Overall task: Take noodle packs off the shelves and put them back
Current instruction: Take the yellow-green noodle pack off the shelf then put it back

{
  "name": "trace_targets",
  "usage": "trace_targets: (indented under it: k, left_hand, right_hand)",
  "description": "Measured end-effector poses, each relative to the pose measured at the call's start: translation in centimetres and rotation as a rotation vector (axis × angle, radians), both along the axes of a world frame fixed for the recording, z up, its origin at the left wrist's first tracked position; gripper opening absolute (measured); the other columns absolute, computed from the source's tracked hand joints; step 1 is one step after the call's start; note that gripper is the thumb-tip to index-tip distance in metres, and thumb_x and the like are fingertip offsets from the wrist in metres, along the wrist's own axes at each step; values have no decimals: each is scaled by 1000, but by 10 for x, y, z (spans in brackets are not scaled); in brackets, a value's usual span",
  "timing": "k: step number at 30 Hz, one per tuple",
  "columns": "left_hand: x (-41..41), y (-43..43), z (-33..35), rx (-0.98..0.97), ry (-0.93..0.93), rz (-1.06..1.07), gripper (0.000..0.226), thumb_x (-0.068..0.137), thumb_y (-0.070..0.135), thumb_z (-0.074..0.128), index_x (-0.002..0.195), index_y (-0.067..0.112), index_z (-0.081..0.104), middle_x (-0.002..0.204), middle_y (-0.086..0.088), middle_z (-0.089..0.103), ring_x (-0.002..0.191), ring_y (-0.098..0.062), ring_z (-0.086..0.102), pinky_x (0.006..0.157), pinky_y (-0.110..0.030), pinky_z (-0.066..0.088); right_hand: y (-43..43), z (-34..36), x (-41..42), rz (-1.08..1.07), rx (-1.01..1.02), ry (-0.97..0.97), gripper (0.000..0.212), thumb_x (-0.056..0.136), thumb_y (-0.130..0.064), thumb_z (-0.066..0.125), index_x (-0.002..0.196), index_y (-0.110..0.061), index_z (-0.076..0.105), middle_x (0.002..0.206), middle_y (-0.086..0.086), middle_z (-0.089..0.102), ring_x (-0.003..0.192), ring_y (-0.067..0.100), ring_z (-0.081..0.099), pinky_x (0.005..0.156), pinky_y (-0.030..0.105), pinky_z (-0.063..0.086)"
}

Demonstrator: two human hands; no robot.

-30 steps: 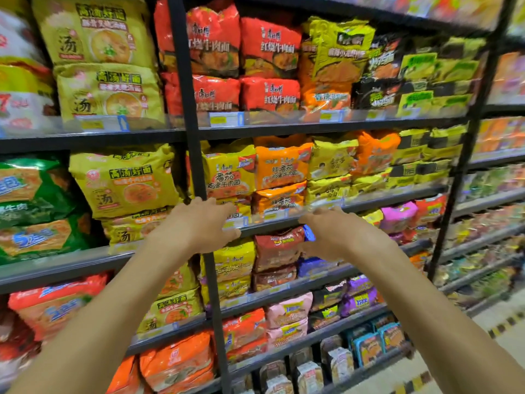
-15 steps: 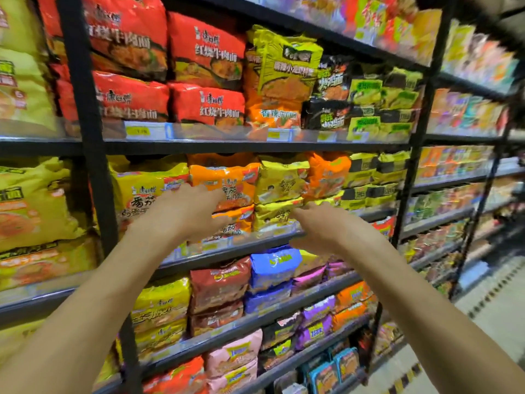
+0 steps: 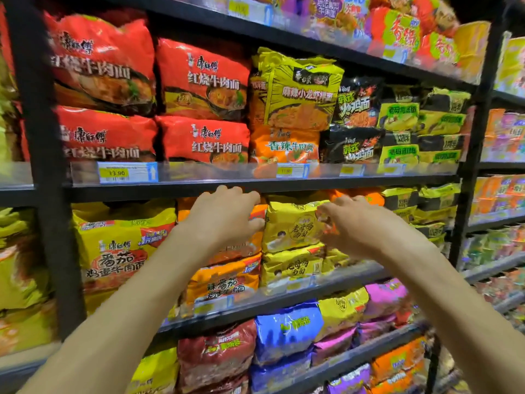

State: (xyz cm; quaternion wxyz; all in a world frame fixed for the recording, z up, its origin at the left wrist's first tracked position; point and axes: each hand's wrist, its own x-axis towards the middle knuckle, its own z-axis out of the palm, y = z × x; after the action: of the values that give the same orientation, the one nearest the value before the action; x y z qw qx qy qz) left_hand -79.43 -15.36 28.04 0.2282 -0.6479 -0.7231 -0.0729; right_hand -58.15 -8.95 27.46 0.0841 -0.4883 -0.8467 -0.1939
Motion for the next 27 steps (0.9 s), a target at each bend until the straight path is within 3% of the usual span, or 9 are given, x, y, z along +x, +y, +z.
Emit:
trace_targets:
  k: [7,16,19,24,27]
  left_hand:
    - [-17,43,48,153,-72,15,50,99,53,52,142,28,51,140,-4,61,127,-29,57,97,-48,52]
    - [-13,122,107,527,-180,-38,61,98,45,57,153,31,35,141,-13,58,133,-33,53,105,-51,47]
    - [-8,140,125,612,-228,-59,70,99,41,59,158,34,22,142,-15,57,132,-35,53,105,-47,43]
    - [-4,166,128,646,-340,-127,88,100,41,61,162,34,-1,153,-9,51,131,-37,57,109,-44,41]
    - [-2,177,119,673,-358,-162,96,100,37,62,161,32,-11,151,-7,53,122,-37,63,109,-42,42]
  right_hand:
    - [66,46,9,32,57,5,60,97,-50,55,149,-29,35,139,9,48,127,33,45,96,50,50]
    - [173,137,13,152,250,159,59,93,-48,59,144,-24,42,131,14,53,118,37,54,95,49,51]
    - [205,154,14,237,354,287,67,93,-50,60,150,-26,33,132,16,53,122,39,53,96,48,49]
    - [243,152,7,446,397,479,87,96,-43,58,159,-30,0,126,23,59,115,41,58,90,48,50]
    - [258,144,-4,592,277,585,93,98,-43,57,159,-31,-13,102,14,67,95,35,62,86,41,46]
